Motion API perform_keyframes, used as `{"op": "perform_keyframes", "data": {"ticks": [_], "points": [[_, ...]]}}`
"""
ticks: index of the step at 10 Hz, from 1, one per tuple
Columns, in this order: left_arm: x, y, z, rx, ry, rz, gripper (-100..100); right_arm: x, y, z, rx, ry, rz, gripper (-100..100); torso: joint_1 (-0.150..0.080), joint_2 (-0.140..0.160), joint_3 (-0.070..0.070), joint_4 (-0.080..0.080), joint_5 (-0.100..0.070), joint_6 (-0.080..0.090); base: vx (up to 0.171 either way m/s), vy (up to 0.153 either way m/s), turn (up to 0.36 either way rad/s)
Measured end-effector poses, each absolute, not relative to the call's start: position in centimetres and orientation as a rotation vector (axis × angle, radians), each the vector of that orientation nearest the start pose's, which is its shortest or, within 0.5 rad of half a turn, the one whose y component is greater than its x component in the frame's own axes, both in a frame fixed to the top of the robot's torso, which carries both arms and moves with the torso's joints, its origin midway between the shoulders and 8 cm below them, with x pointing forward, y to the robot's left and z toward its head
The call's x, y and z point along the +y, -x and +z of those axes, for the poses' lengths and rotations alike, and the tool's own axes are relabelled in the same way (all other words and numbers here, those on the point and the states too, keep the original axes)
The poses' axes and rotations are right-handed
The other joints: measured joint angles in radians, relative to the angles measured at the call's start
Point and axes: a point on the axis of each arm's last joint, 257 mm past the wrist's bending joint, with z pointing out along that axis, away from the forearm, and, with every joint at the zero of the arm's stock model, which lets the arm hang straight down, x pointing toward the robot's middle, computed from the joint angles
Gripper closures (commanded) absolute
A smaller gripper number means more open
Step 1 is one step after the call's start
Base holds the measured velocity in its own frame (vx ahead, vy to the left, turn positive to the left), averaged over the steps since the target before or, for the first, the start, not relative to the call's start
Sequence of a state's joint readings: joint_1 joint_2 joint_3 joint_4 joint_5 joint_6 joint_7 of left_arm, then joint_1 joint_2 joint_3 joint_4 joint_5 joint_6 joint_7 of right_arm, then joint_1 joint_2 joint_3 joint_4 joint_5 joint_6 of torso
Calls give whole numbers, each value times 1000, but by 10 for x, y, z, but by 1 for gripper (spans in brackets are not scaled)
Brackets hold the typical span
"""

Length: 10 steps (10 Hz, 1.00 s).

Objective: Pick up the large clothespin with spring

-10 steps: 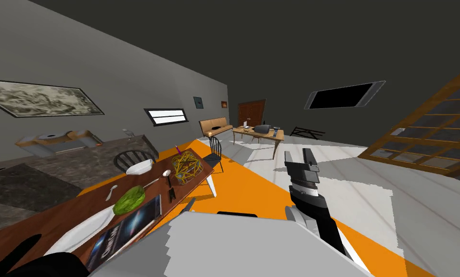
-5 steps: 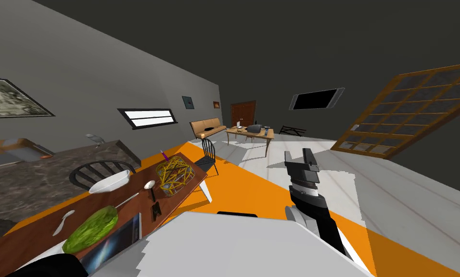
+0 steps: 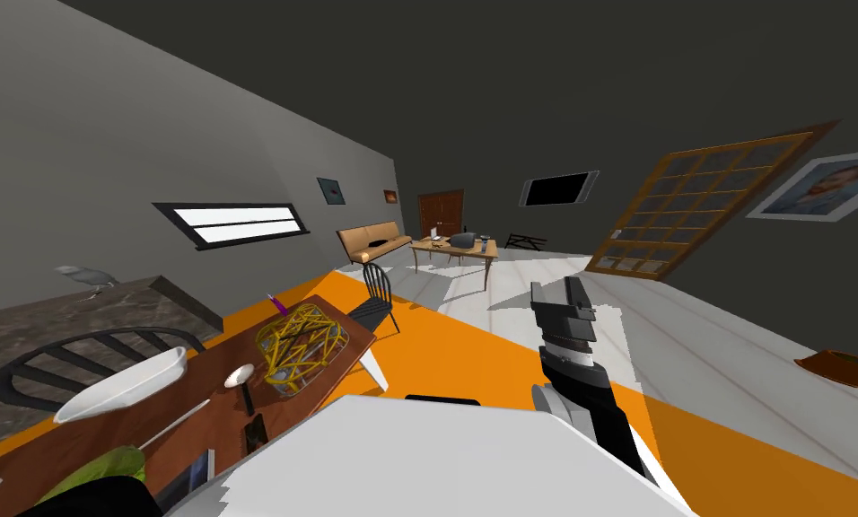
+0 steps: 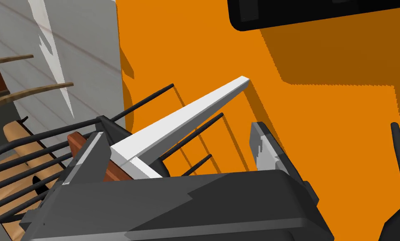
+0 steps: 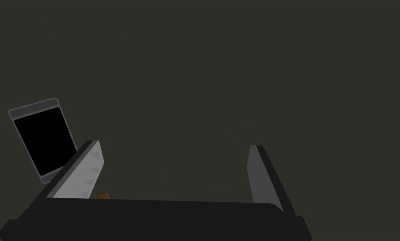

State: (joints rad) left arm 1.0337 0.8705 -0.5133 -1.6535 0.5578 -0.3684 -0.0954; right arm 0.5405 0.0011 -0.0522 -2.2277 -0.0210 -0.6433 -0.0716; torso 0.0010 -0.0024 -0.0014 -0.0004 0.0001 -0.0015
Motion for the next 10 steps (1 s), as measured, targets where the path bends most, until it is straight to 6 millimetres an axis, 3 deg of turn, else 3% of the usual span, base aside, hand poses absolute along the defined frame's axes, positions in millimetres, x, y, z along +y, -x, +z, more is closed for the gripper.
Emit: {"op": "perform_keyframes", "data": {"ticks": [2,4,9,10], "points": [[328,16,-480,2099,1721,-737,-100,-301,-322,16,540,-642,1326,0,1,0,0,0,0,0,53,25,-164],[347,61,-483,2161,1803,-648,-100,-301,-322,16,541,-642,1327,0,2,-2,-1,0,0,1,79,55,-189],[372,129,-494,2265,1910,-493,-100,-301,-322,16,541,-642,1326,0,2,0,0,0,0,0,53,53,-117],[385,142,-496,2286,1924,-452,-100,-301,-322,16,541,-642,1326,0,3,0,0,0,0,1,90,119,-207]]}}
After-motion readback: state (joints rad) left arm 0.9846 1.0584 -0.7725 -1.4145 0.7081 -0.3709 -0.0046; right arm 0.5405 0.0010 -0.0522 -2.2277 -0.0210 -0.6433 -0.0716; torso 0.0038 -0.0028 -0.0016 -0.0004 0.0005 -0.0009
